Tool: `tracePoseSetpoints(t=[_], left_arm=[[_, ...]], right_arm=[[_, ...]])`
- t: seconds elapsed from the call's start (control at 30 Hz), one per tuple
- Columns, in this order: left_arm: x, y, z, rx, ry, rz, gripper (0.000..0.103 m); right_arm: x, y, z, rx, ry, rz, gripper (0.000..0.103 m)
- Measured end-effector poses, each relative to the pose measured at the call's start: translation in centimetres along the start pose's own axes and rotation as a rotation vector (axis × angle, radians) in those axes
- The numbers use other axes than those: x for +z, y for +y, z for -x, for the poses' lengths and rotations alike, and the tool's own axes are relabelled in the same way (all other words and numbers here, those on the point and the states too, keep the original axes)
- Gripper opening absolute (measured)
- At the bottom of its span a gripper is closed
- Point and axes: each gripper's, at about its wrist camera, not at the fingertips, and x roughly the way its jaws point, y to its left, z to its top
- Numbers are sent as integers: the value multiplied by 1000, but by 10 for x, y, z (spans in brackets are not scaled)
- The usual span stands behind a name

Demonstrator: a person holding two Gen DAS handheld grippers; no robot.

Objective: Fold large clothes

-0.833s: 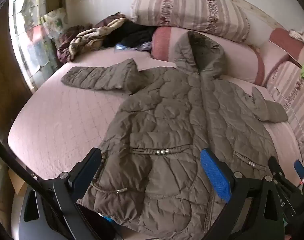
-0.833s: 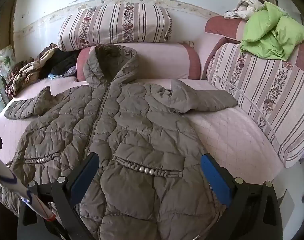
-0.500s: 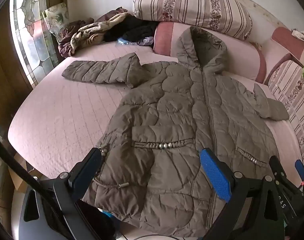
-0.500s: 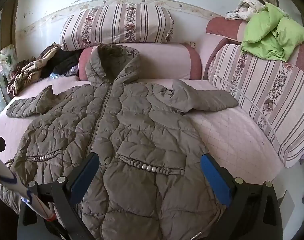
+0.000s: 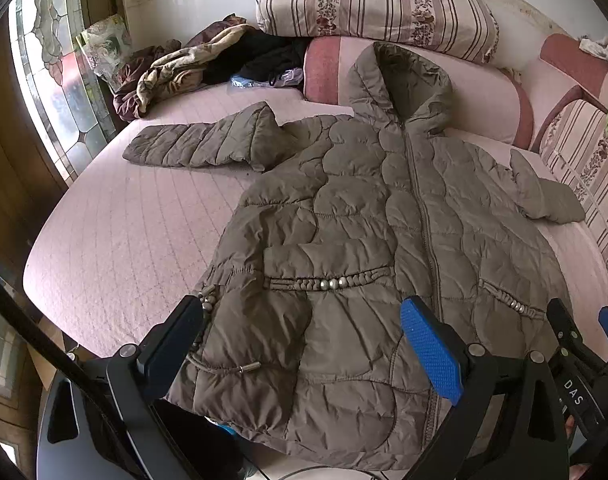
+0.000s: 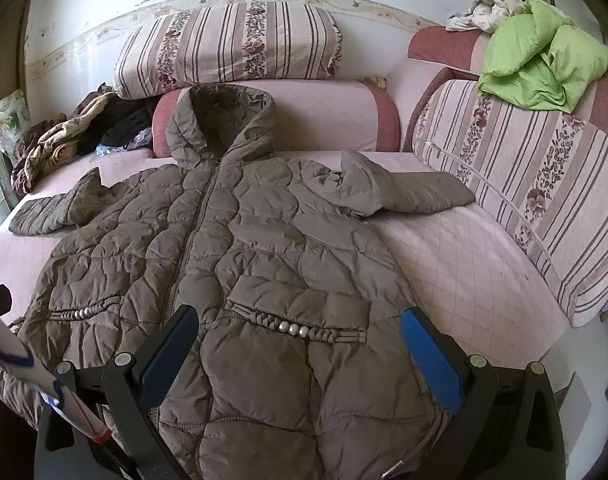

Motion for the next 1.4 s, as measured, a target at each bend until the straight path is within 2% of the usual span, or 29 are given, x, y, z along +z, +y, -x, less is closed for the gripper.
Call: tracePoseSetpoints(t=[0.3,0.43,0.57,0.63,0.77,0.93,1.03,1.2,1.4], left_arm=[[-7,5,-14,16,26,10,99],[-9,10,-13,30,10,26,99],[-13,18,-14,5,3,61,99],[-13,21,-17,-5,2,89,99],[-10,23,-26,-17,10,111,98],[-5,22,-32,-3,19,117,98],[-6,18,-38,11,56,83,97],[-12,13,-30,41,37,49,97],[-8,32,-27,74,57,104,97]], right_arm=[[-4,2,-8,4,22,4,103],[-2,-3,-12,0,31,-1,103],[20,-26,-6,-43,-26,0,103],[28,-40,-6,-92,-48,-4,103],[22,-72,-19,-157,-6,-74,103],[1,-75,-37,-136,83,-125,103],[-6,-66,-38,-120,76,-124,103],[-10,-54,-39,-80,81,-95,103],[-14,-57,-29,-69,71,-108,103]])
